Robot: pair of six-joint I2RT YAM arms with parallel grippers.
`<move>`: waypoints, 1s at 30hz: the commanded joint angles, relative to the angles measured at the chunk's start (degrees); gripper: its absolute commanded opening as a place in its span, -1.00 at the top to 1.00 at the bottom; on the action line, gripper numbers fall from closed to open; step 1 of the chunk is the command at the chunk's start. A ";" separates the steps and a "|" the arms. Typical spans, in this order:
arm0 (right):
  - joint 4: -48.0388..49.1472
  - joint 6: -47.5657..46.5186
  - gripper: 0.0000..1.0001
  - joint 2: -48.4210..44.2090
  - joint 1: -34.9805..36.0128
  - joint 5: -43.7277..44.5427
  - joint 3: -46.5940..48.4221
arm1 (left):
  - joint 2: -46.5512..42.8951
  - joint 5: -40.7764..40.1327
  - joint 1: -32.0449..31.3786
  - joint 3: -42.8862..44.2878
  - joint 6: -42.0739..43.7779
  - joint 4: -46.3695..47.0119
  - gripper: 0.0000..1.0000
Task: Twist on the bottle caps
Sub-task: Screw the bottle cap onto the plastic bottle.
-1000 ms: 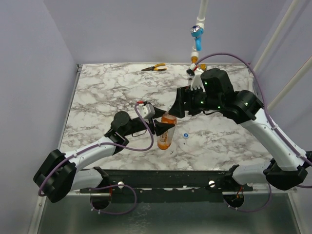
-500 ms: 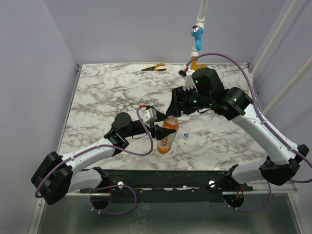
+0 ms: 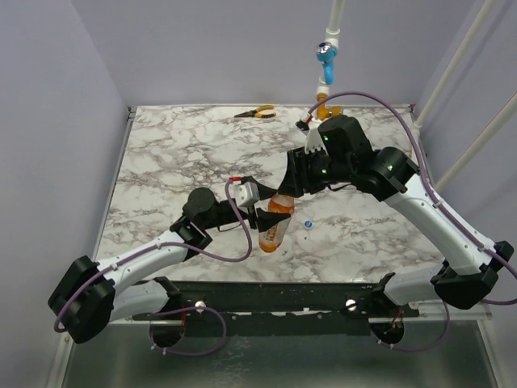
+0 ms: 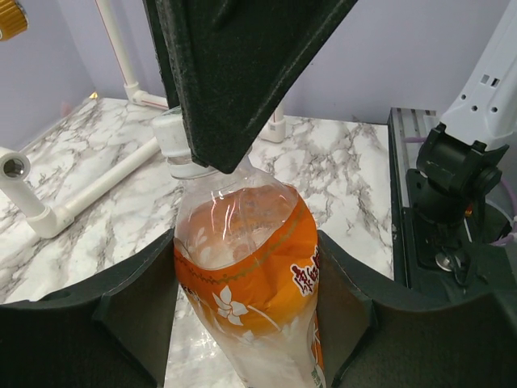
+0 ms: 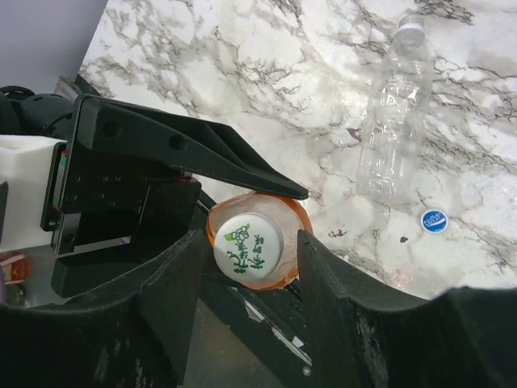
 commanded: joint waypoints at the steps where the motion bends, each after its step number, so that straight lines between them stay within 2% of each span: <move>1: -1.11 0.63 -0.07 -1.20 0.14 -0.17 0.09 | -1.12 -1.48 -0.92 0.77 1.32 -0.46 0.41; 7: -0.99 1.65 -0.06 -0.98 0.15 0.25 0.39 | -0.98 -2.50 -1.95 1.13 4.44 -2.45 0.41; 14: -2.34 2.15 0.18 -0.30 0.15 0.67 -0.03 | -0.77 -6.87 -2.44 1.86 6.18 -3.66 0.41; 21: -3.43 2.45 0.19 0.32 0.14 2.24 -0.02 | -0.42 -10.13 -2.48 2.34 6.60 -3.76 0.41; 25: -4.17 4.53 0.30 1.61 0.19 3.76 0.35 | -0.34 -15.70 -3.17 2.80 8.41 -4.16 0.41; 30: -4.25 10.24 0.54 4.02 0.16 7.09 -0.54 | 1.28 -25.73 -5.54 5.03 14.62 -5.55 0.40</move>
